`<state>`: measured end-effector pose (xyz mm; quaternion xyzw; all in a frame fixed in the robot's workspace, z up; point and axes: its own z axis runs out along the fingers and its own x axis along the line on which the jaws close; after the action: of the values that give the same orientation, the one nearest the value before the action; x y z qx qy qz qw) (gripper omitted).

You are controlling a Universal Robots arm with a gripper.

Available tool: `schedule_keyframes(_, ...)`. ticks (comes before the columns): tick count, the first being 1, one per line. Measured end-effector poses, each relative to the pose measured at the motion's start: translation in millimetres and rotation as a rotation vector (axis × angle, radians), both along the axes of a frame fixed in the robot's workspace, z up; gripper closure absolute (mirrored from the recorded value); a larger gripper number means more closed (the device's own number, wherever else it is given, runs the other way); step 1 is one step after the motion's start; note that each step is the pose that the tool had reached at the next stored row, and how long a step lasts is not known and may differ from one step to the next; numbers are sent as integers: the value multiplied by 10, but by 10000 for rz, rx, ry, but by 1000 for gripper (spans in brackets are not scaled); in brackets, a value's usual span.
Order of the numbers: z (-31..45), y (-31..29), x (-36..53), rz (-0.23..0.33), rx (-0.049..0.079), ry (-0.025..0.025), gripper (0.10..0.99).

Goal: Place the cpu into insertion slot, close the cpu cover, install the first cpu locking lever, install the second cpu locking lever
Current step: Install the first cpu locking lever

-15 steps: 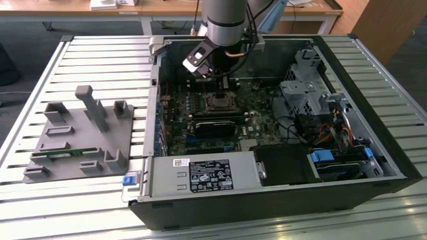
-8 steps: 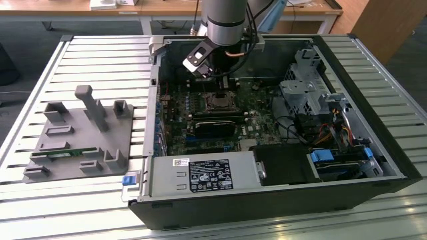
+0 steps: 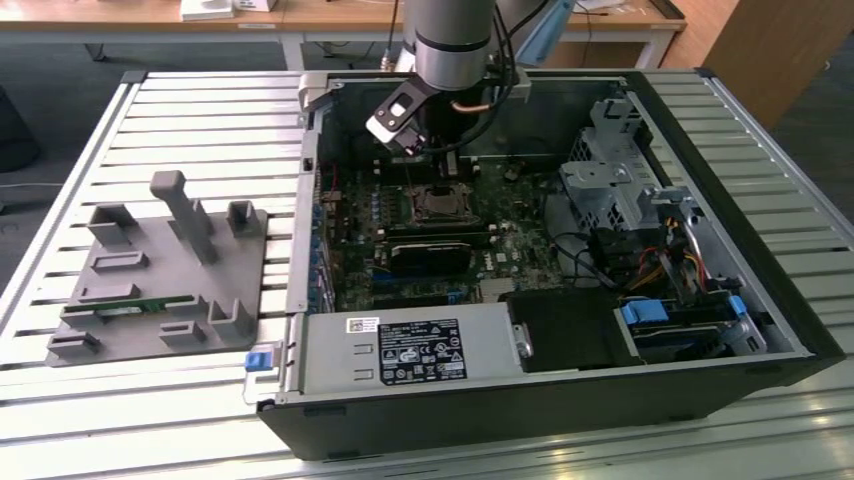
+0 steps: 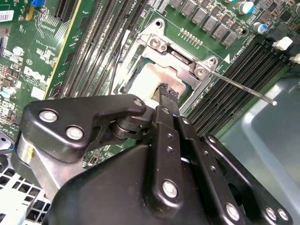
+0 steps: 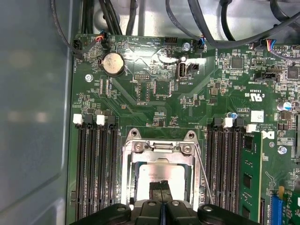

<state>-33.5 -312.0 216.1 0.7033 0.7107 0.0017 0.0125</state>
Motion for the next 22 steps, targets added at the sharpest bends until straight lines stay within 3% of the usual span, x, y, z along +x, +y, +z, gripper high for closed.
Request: schedule_keyframes(22,81,0,0,0,2,-1,980)
